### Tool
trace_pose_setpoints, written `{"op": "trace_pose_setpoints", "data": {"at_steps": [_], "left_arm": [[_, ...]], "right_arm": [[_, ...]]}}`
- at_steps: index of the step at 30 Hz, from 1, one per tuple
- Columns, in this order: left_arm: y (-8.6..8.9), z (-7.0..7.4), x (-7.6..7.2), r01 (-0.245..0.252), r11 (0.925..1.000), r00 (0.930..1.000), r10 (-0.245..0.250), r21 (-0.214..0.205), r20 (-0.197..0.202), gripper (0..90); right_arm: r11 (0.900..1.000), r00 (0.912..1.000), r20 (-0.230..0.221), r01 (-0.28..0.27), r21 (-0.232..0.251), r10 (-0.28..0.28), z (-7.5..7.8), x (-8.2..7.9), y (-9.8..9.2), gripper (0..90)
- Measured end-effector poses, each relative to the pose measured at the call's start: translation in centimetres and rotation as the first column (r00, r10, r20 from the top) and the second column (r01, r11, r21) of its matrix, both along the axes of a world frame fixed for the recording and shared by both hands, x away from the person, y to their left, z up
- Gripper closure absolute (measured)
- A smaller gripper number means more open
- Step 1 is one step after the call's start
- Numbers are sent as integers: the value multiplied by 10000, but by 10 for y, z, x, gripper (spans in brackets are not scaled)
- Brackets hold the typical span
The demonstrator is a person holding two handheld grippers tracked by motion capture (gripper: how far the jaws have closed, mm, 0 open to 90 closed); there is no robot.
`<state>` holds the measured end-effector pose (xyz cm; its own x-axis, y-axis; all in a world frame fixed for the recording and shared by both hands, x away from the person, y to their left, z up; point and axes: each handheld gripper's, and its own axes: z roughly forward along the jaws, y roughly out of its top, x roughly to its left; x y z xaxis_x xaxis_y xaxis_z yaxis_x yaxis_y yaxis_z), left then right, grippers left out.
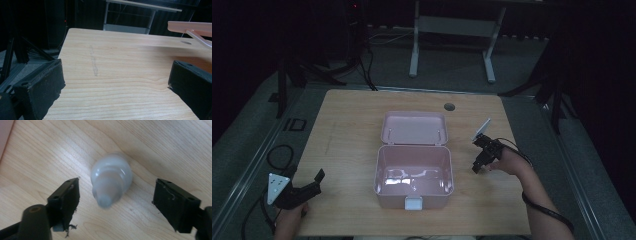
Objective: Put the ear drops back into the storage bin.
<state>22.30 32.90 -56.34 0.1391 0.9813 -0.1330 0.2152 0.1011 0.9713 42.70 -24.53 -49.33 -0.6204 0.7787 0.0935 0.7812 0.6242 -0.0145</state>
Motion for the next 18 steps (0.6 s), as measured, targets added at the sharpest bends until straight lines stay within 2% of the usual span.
{"op": "trace_pose_setpoints", "data": {"at_steps": [5, 6, 9, 16, 17, 18], "left_arm": [[0, 0, 0, 8, 10000, 10000, -8, -10, -10, 5], [0, 0, 0, 9, 10000, 10000, -9, -9, 1, 4], [0, 0, 0, 10, 10000, 10000, -10, -3, 3, 5], [0, 0, 0, 12, 10000, 10000, -12, -5, 2, 5], [0, 0, 0, 13, 10000, 10000, -13, -8, 1, 5], [0, 0, 0, 14, 10000, 10000, -14, -5, -2, 5]], "right_arm": [[9999, 9999, -114, -77, -146, 75, -2, 3, 6, 290], [9995, 9999, -86, -73, -313, 71, -1, 5, 9, 365], [9994, 9999, -119, -113, -324, 109, -2, 6, 10, 383], [9989, 9992, -331, -240, -393, 227, -6, 7, 16, 495], [9983, 9993, -278, -267, -515, 253, -7, 8, 18, 556], [9984, 9994, -263, -234, -510, 221, -8, 8, 18, 564]]}}
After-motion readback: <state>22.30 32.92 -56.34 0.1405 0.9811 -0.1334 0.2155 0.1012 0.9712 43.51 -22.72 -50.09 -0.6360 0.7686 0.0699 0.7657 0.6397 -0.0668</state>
